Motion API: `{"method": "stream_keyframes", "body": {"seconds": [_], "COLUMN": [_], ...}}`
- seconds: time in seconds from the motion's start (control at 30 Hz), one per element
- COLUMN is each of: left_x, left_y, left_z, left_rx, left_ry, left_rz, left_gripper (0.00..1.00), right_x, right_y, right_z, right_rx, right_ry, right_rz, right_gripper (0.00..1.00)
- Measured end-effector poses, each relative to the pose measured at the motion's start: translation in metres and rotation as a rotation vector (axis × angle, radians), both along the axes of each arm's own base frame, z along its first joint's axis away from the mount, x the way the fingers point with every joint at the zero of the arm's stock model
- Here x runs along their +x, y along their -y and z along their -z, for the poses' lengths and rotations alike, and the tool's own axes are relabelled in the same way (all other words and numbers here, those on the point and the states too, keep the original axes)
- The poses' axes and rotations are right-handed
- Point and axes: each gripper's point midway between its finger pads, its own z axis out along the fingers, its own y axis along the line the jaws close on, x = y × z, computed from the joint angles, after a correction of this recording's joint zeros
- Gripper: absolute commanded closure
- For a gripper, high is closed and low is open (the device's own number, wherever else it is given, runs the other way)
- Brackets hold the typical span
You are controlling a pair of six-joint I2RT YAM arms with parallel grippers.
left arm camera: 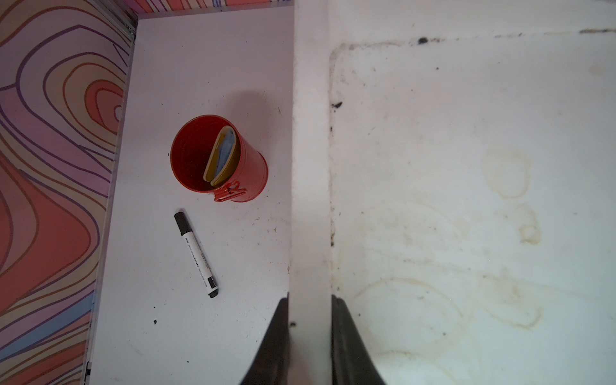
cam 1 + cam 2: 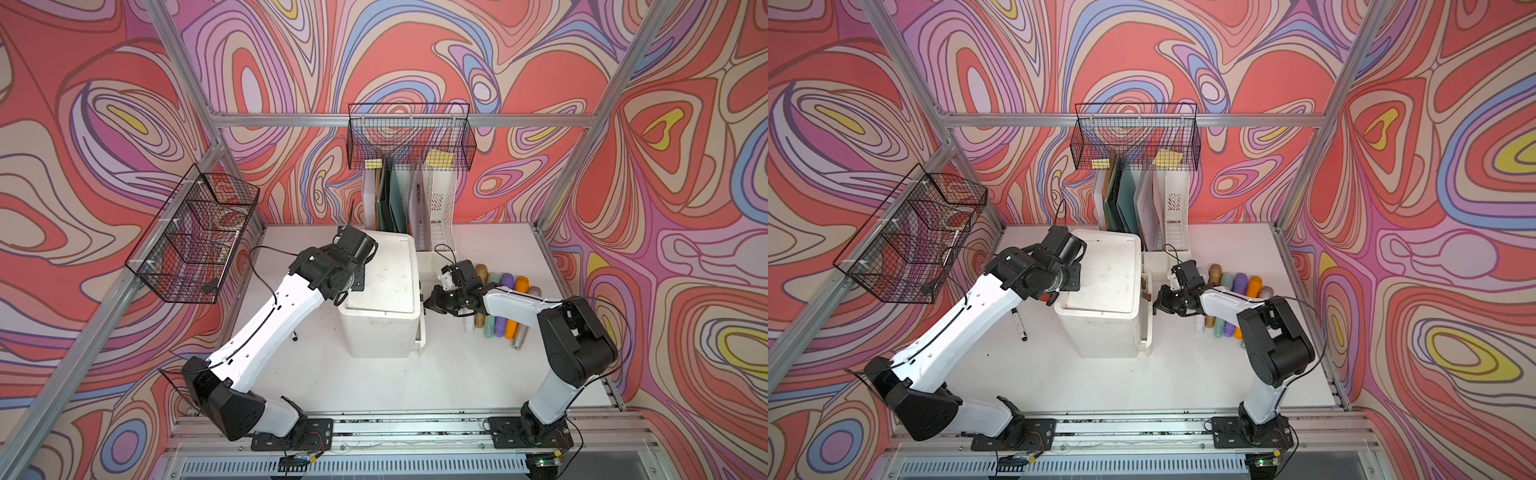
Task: Take the microphone out of the drawer
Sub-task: Close the drawer in the storage box, then reset both arms
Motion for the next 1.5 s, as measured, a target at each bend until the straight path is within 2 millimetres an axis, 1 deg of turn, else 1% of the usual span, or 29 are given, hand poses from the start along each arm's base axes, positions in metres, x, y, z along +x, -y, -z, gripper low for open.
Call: {"method": "stream_keyframes", "body": {"seconds": [0.1, 0.2, 0.4, 0.47, 0.5, 0.57, 0.6, 0.63, 0.7, 0.77, 0.8, 0.87, 0.97, 1.03, 1.13, 1.17, 1.2, 1.23, 1.3, 1.33, 1.37, 1.4, 1.47, 1.5], "left_x": [0.0, 0.0, 0.0, 0.0, 0.0, 0.0, 0.0, 0.0, -0.001, -0.002, -0.002, -0.001, 0.0, -0.001, -0.001, -0.002, -0.004, -0.006, -0.014, -0.017, -0.022, -0.026, -0.034, -0.037], "left_y": [0.0, 0.0, 0.0, 0.0, 0.0, 0.0, 0.0, 0.0, 0.0, 0.0, 0.0, 0.0, -0.002, -0.008, -0.028, -0.041, -0.057, -0.071, -0.103, -0.114, -0.126, -0.134, -0.151, -0.156], "left_z": [0.0, 0.0, 0.0, 0.0, 0.0, 0.0, 0.0, 0.0, 0.0, 0.0, -0.002, -0.009, -0.022, -0.031, -0.047, -0.05, -0.05, -0.048, -0.035, -0.028, -0.016, -0.006, 0.023, 0.036], "left_rx": [0.0, -0.001, 0.0, 0.0, 0.0, -0.001, -0.002, -0.003, 0.011, 0.025, 0.027, 0.028, 0.016, 0.003, -0.035, -0.051, -0.065, -0.074, -0.082, -0.08, -0.072, -0.066, -0.035, -0.019], "left_ry": [0.0, 0.0, 0.0, 0.001, 0.001, 0.001, 0.001, 0.001, -0.003, -0.008, -0.007, 0.008, 0.046, 0.071, 0.128, 0.149, 0.166, 0.179, 0.197, 0.206, 0.21, 0.217, 0.244, 0.251], "left_rz": [0.0, 0.0, 0.0, 0.0, 0.0, 0.0, 0.0, 0.0, 0.014, 0.03, 0.034, 0.038, 0.031, 0.021, -0.026, -0.056, -0.096, -0.134, -0.218, -0.25, -0.282, -0.303, -0.345, -0.354], "left_gripper": [1.0, 1.0, 1.0, 1.0, 0.99, 0.89, 0.77, 0.68, 0.52, 0.38, 0.29, 0.15, 0.01, 0.01, 0.0, 0.0, 0.0, 0.0, 0.0, 0.0, 0.0, 0.0, 0.0, 0.0], "right_x": [0.002, 0.003, 0.004, 0.003, 0.003, 0.002, 0.003, 0.004, 0.01, 0.017, 0.021, 0.026, 0.031, 0.036, 0.044, 0.044, 0.043, 0.041, 0.035, 0.032, 0.029, 0.026, 0.021, 0.02], "right_y": [-0.016, -0.026, -0.025, -0.023, -0.021, -0.014, -0.008, -0.003, 0.009, 0.023, 0.031, 0.049, 0.08, 0.102, 0.141, 0.155, 0.172, 0.183, 0.213, 0.224, 0.234, 0.241, 0.25, 0.253], "right_z": [0.001, 0.003, 0.004, 0.004, 0.002, -0.005, -0.012, -0.02, -0.041, -0.062, -0.073, -0.092, -0.106, -0.111, -0.112, -0.109, -0.104, -0.1, -0.088, -0.082, -0.075, -0.068, -0.052, -0.045], "right_rx": [0.004, 0.002, -0.029, -0.051, -0.07, -0.117, -0.145, -0.175, -0.237, -0.302, -0.339, -0.422, -0.556, -0.644, -0.758, -0.791, -0.821, -0.842, -0.891, -0.912, -0.932, -0.947, -0.969, -0.971], "right_ry": [0.0, -0.002, -0.002, 0.006, 0.015, 0.04, 0.061, 0.086, 0.154, 0.225, 0.263, 0.333, 0.4, 0.423, 0.456, 0.46, 0.462, 0.464, 0.477, 0.483, 0.492, 0.504, 0.525, 0.532], "right_rz": [-0.027, -0.041, -0.032, -0.035, -0.034, -0.027, -0.022, -0.014, 0.007, 0.038, 0.056, 0.095, 0.148, 0.18, 0.241, 0.263, 0.288, 0.306, 0.358, 0.376, 0.389, 0.395, 0.392, 0.392], "right_gripper": [1.0, 1.0, 1.0, 0.96, 0.92, 0.83, 0.78, 0.74, 0.64, 0.57, 0.52, 0.47, 0.43, 0.42, 0.42, 0.42, 0.43, 0.43, 0.43, 0.42, 0.42, 0.42, 0.4, 0.4]}}
